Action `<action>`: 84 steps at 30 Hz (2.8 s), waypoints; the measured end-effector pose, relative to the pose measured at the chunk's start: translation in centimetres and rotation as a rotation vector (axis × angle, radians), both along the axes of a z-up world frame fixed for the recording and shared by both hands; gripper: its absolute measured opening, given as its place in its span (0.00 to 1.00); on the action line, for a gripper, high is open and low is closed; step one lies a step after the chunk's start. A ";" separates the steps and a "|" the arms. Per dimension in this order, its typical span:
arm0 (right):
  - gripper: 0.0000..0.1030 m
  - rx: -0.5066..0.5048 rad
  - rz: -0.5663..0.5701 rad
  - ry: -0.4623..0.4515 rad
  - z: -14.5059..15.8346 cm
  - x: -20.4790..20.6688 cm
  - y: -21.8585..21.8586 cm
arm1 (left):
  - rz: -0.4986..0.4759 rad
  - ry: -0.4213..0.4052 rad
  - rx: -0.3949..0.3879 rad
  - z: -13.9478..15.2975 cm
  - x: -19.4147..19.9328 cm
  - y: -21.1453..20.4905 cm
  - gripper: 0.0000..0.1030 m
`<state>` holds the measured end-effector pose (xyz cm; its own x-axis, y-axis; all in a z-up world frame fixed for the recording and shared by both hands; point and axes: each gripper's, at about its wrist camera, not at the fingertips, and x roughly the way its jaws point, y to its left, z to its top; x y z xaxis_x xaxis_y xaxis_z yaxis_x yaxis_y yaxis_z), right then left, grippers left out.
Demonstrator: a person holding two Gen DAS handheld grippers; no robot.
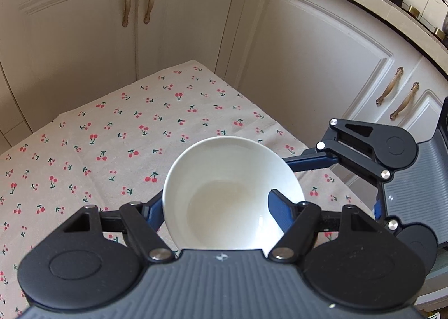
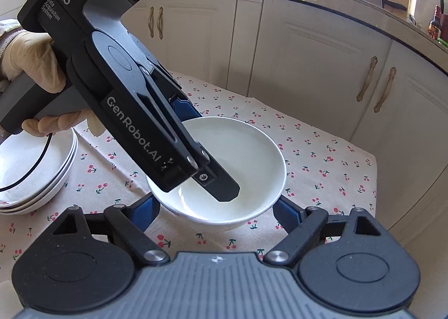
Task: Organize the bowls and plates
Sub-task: 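Lift the plain white bowl with the left tool and carry it to the bowl stack, then lower the white bowl onto the bowl stack and open the left tool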
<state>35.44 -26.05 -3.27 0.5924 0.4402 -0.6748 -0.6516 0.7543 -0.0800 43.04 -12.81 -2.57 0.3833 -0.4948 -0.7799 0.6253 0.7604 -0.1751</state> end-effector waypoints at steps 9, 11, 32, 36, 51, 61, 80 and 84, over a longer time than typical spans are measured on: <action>0.88 0.005 -0.009 -0.010 2.9 -5.1 -0.4 | -0.014 -0.009 -0.019 3.1 -4.6 0.3 0.71; 0.88 0.003 -0.009 -0.013 3.4 -6.1 -0.5 | -0.015 -0.018 -0.017 3.7 -5.7 0.3 0.72; 0.88 -0.016 -0.028 -0.014 5.7 -15.3 -1.6 | -0.050 -0.031 -0.029 5.8 -15.0 -1.2 0.72; 0.88 -0.017 -0.034 0.003 5.5 -16.5 -1.8 | -0.054 -0.015 -0.034 5.3 -16.0 -1.4 0.72; 0.88 -0.020 -0.057 0.076 3.3 -18.8 -2.4 | -0.072 0.040 -0.026 2.5 -17.9 -2.2 0.72; 0.88 -0.003 -0.060 0.106 2.5 -18.8 -2.6 | -0.080 0.048 -0.014 1.8 -17.8 -2.4 0.72; 0.91 0.002 -0.047 0.143 2.1 -18.3 -2.4 | -0.100 0.055 -0.029 1.5 -17.8 -2.1 0.78; 0.99 0.014 -0.037 0.119 2.3 -18.8 -2.5 | -0.089 0.016 -0.026 2.2 -17.9 -1.7 0.82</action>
